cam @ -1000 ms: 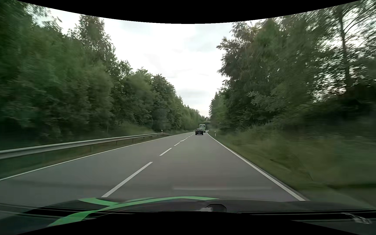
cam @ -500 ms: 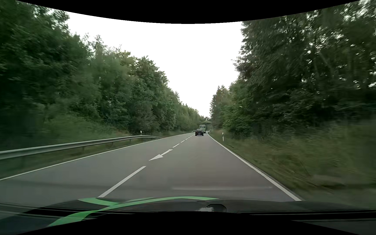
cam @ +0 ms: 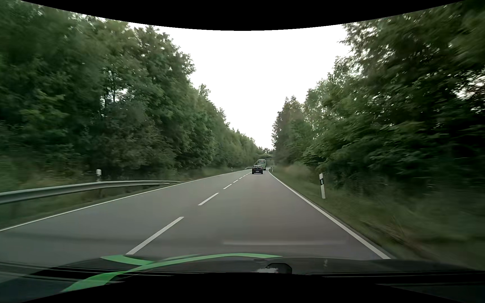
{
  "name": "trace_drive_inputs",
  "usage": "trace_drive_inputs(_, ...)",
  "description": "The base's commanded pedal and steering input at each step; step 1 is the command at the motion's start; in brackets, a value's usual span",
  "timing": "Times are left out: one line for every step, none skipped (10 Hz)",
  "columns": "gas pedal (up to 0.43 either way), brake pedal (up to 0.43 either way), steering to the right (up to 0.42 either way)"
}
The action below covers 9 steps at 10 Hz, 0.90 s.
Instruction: Follow the waypoints while adhering to traffic rules and regulations
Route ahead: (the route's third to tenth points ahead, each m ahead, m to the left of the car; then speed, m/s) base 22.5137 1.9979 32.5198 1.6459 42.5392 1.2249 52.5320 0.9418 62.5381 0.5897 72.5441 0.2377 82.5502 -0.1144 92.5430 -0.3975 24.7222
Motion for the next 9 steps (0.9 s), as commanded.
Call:
trace_drive_inputs(0.0, 0.0, 0.001)
trace_drive_inputs(0.008, 0.0, 0.001)
trace_drive_inputs(0.028, 0.0, 0.001)
trace_drive_inputs(0.047, 0.0, 0.001)
trace_drive_inputs(0.059, 0.0, 0.002)
trace_drive_inputs(0.079, 0.0, 0.002)
trace_drive_inputs(0.079, 0.0, 0.001)
trace_drive_inputs(0.079, 0.0, 0.002)
trace_drive_inputs(0.079, 0.0, 0.002)
